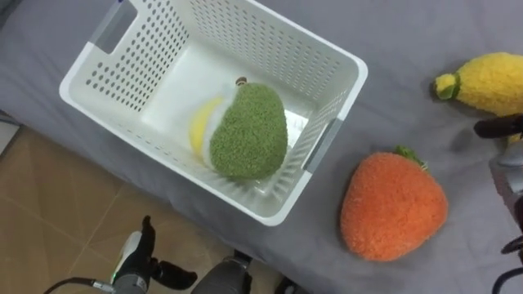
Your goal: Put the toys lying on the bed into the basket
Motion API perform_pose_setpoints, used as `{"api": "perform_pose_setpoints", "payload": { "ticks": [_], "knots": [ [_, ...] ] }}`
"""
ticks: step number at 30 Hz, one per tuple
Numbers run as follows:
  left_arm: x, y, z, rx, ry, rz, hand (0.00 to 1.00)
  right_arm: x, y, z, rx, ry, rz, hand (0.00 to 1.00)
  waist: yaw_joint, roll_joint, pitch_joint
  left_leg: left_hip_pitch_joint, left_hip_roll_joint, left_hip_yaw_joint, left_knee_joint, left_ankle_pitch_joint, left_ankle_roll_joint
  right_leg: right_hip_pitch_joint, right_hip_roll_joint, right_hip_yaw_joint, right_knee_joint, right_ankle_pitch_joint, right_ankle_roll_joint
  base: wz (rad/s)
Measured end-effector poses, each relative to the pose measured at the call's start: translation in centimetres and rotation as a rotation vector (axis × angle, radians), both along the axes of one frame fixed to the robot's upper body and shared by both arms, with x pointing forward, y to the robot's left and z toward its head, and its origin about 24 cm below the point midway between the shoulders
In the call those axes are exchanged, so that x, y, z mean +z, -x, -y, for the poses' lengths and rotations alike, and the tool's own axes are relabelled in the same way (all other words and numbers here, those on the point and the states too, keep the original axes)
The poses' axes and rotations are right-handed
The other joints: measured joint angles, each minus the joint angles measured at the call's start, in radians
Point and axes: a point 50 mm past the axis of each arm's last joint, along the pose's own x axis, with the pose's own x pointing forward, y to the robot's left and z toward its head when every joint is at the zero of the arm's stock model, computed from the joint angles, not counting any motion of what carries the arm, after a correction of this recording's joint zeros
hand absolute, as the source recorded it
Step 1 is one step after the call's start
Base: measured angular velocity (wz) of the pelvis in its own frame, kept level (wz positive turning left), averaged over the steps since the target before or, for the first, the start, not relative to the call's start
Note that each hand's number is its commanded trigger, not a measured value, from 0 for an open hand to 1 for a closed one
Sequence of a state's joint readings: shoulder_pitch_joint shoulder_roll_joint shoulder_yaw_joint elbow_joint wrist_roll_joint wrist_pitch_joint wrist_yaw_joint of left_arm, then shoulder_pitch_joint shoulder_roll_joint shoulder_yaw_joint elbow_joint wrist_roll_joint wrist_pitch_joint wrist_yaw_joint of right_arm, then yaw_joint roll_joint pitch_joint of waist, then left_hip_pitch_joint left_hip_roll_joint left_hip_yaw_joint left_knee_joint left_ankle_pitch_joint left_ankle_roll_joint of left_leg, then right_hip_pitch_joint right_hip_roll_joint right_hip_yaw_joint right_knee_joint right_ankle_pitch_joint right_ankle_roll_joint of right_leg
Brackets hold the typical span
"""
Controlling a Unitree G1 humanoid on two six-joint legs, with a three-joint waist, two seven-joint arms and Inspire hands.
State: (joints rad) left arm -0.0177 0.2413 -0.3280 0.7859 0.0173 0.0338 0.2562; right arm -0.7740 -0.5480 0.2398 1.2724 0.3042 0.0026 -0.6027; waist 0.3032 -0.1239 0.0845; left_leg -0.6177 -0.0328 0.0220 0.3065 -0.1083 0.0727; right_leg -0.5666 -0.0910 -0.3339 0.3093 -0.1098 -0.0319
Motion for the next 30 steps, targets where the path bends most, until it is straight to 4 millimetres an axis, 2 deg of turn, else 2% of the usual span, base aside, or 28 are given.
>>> {"api": "perform_pose_setpoints", "payload": {
  "ticks": [4, 7, 9, 12, 25, 30],
  "knots": [
    [-0.1, 0.0, 0.6, 0.003, 0.023, 0.009, 0.0, 0.7, -0.1, 0.4, -0.105, -0.159, 0.141, 1.0, -0.001, 0.007, 0.0008, 0.003, 0.0, 0.002, 0.005, 0.0, 0.0, 0.005, 0.0, 0.0, 0.0, 0.0, 0.0, 0.0],
    [-0.2, 0.3, 1.3, 0.005, 0.045, 0.009, 0.0, 0.7, 0.2, 0.8, -0.158, -0.238, 0.206, 1.0, -0.004, 0.023, 0.0049, 0.011, 0.0, 0.003, 0.006, 0.0, 0.0, 0.016, 0.0, 0.0, -0.002, 0.0, 0.0, 0.0],
    [-0.2, 0.5, 1.6, 0.011, 0.065, 0.012, 0.0, 0.7, 0.3, 0.9, -0.183, -0.275, 0.241, 1.0, -0.008, 0.04, 0.002, 0.014, 0.0, 0.003, 0.002, 0.001, 0.0, 0.017, 0.0, 0.003, -0.001, 0.0, 0.0, 0.0],
    [-0.4, 0.8, 1.9, 0.026, 0.084, 0.006, 0.0, 0.7, 0.3, 0.9, -0.184, -0.282, 0.25, 1.0, -0.013, 0.051, -0.001, 0.02, 0.0, 0.004, -0.012, 0.013, -0.002, 0.017, -0.001, 0.001, 0.0, 0.001, -0.002, 0.01],
    [-0.6, 1.6, 1.5, 0.088, 0.139, 0.006, 0.0, 0.6, 0.2, 0.9, -0.151, -0.306, 0.247, 1.0, -0.031, 0.049, -0.0015, 0.02, 0.0, 0.008, -0.022, 0.027, -0.004, 0.009, -0.004, -0.001, 0.006, 0.004, -0.011, 0.0],
    [-0.8, 2.2, 1.1, 0.088, 0.132, -0.005, 0.0, 0.7, 0.1, 0.8, -0.117, -0.294, 0.234, 1.0, -0.054, 0.047, -0.0023, 0.018, 0.0, 0.008, -0.018, 0.027, -0.004, 0.004, -0.006, 0.0, 0.017, 0.004, -0.011, 0.0]
  ]
}}
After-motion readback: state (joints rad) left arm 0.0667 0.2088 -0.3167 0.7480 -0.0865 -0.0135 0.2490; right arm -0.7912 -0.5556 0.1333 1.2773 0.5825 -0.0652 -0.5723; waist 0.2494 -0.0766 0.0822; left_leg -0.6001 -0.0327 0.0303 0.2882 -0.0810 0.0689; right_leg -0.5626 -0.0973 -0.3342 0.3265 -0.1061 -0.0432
